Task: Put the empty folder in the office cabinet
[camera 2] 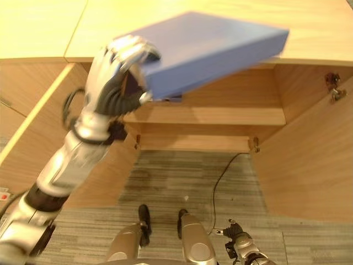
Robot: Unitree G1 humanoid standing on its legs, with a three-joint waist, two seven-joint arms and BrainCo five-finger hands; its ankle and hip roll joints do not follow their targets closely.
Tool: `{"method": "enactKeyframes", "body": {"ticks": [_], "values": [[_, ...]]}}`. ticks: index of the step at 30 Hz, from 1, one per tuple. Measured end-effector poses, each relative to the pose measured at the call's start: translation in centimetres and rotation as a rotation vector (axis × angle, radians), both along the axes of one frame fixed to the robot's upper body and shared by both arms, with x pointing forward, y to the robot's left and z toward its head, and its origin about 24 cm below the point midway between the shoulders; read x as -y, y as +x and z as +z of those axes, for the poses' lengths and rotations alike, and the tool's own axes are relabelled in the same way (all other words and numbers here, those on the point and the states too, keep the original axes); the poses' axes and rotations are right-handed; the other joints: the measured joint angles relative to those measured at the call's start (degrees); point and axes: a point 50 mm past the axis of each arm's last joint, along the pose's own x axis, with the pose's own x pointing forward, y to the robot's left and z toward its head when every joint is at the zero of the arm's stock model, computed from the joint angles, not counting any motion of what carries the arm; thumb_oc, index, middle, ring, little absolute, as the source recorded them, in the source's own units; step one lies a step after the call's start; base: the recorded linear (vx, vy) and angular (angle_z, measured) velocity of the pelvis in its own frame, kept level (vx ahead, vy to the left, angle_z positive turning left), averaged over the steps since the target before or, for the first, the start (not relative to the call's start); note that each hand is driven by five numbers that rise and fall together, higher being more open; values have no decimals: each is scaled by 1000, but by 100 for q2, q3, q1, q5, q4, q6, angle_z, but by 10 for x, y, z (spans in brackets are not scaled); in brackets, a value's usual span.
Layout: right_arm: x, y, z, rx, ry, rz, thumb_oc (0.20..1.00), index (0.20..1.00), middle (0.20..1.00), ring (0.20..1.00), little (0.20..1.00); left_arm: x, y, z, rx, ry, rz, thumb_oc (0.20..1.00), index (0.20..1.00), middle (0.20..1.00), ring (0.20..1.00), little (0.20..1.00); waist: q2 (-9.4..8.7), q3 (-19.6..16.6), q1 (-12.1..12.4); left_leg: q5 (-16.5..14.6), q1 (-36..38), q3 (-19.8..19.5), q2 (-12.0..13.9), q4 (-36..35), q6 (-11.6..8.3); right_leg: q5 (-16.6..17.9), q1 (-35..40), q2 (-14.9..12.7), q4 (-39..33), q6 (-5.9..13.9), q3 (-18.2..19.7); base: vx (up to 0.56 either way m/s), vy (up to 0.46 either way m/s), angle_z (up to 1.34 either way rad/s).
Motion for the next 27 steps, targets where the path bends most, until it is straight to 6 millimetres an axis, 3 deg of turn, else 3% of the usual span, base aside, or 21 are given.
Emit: {"method": "enactKeyframes", "body": {"ticks": [2, 3, 5, 8, 11, 12, 13, 17, 22, 27], "values": [[-3, 8, 3, 26, 19, 12, 1000, 1000, 1000, 1000, 1000, -7, -3, -5, -132, -54, -113, 200, 200, 200, 200, 200, 66, -161, 90, 88, 148, -23, -5, -233, -4, 39, 146, 1, -195, -9, -73, 16, -61, 20], [-4, 8, 2, 38, 45, -5, 1000, 1000, 1000, 1000, 1000, -13, 1, -14, -342, -114, -256, 200, 200, 200, 200, 200, 154, -335, 4, 163, 247, -114, -4, -424, -15, 114, 309, 17, -461, 52, -154, 14, -37, 26], [-9, 19, 6, 61, 71, 2, 1000, 1000, 1000, 1000, 1000, -16, 6, -27, -526, -149, -372, 200, 200, 200, 200, 200, 198, -439, 10, 190, 319, -147, -11, -528, -1, 126, 397, 15, -586, 62, -210, 6, -39, 17], [-17, 37, 12, 126, 122, -2, 1000, 1000, 1000, 1000, 1000, -9, 7, -53, -802, -198, -556, 200, 200, 200, 200, 200, 241, -497, -32, 283, 423, -172, -5, -726, -5, 220, 543, 41, -791, 69, -251, 5, -45, 6], [-40, 75, 25, 182, 182, -25, 1000, 1000, 1000, 1000, 1000, 19, 19, -80, -1047, -260, -741, 200, 200, 200, 200, 200, 263, -606, 122, 336, 454, -348, 15, -736, -86, 281, 741, 81, -994, 46, -357, 1, -60, 19], [-46, 97, 41, 330, 255, -52, 1000, 1000, 1000, 1000, 1000, 13, 14, -86, -1095, -318, -760, 200, 200, 200, 200, 200, 308, -615, 138, 383, 491, -413, 10, -828, -73, 270, 737, 73, -1010, 44, -434, -16, -54, 42], [-42, 104, 46, 359, 258, -71, 1000, 1000, 1000, 1000, 1000, 8, 13, -90, -1119, -342, -757, 200, 200, 200, 200, 200, 302, -617, 194, 387, 493, -415, 16, -828, -79, 269, 740, 84, -991, 45, -442, -12, -71, 19], [-9, 95, 48, 391, 218, -203, 1000, 1000, 1000, 1000, 1000, -13, 10, -105, -1179, -461, -701, 200, 200, 200, 200, 200, 220, -594, 283, 385, 525, -434, 19, -832, -76, 256, 788, 93, -994, 44, -459, 7, -41, 2], [-1, 71, 42, 409, 232, -274, 1000, 1000, 1000, 1000, 1000, -20, 13, -116, -1217, -509, -656, 200, 200, 200, 200, 200, 186, -591, 188, 387, 553, -450, 20, -830, -75, 277, 907, 110, -1126, 68, -491, 6, -20, -1], [1, 61, 40, 414, 236, -285, 1000, 1000, 1000, 1000, 1000, -32, 9, -126, -1243, -567, -592, 200, 200, 200, 200, 200, 196, -581, 187, 386, 566, -485, 62, -834, -78, 280, 948, 146, -1181, 57, -523, 18, -31, 5]]}}
